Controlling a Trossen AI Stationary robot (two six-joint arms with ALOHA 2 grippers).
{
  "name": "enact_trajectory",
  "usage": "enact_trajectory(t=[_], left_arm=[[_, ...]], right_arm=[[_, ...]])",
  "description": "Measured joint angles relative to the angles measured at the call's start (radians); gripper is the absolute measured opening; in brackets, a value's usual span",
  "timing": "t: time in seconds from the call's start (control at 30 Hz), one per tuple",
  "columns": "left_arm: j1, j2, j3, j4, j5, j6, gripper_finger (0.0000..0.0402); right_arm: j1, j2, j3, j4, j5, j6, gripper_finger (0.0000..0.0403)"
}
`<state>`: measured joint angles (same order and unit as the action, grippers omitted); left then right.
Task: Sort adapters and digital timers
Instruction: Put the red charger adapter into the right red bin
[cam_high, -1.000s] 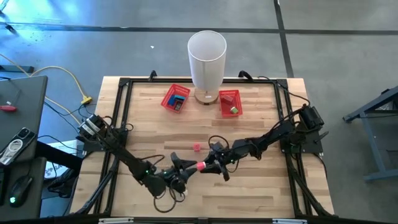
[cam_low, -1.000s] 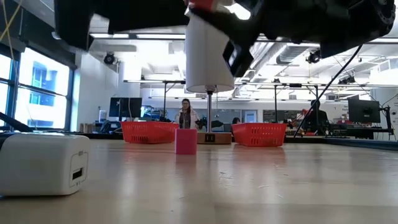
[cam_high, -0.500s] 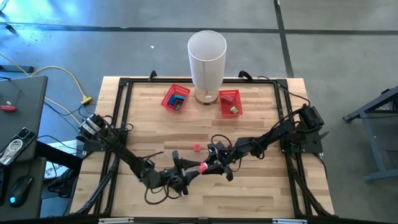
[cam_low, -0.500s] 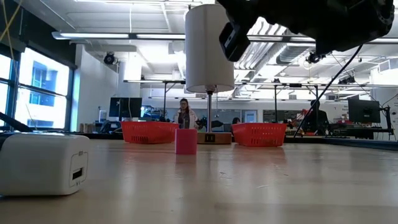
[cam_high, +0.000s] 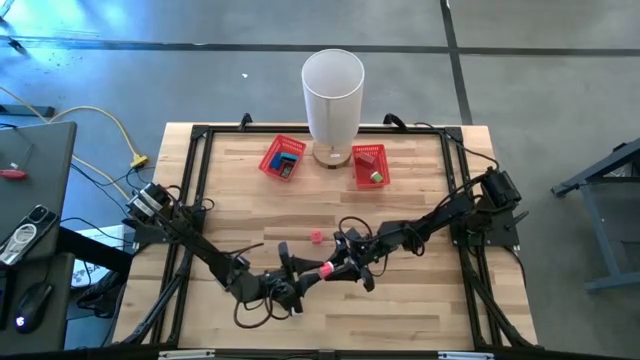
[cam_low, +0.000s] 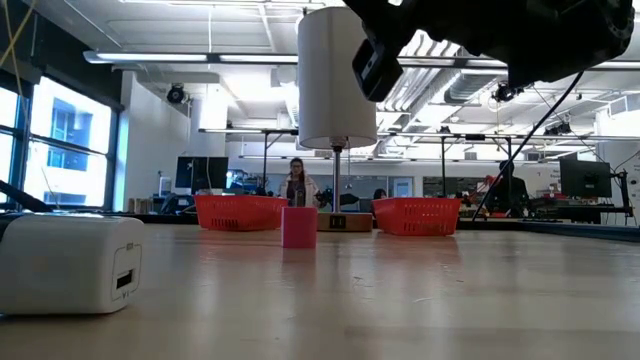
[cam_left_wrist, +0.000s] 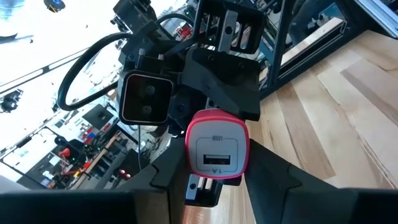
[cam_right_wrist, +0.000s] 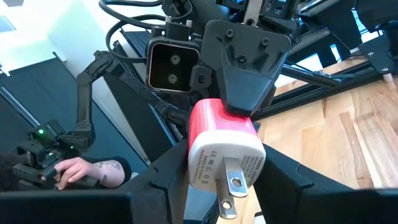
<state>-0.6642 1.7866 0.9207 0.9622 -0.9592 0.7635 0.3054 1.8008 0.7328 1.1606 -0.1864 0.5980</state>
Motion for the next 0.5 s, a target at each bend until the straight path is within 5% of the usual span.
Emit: enact_trajectory(t=[0.23,0.5], left_arm=[[-0.017,0.0,0.0,-0.017,-0.025,-0.002,0.0119],[-0.053,-0.003,0.001,-0.031,-0.136,-0.159,0.0119]], right_arm=[[0.0,0.0,0.002,-0.031,0.003,-0.022,0.0136],[0.002,0.001,-0.002,-0.108,-0.056,-0.179,0.0174]])
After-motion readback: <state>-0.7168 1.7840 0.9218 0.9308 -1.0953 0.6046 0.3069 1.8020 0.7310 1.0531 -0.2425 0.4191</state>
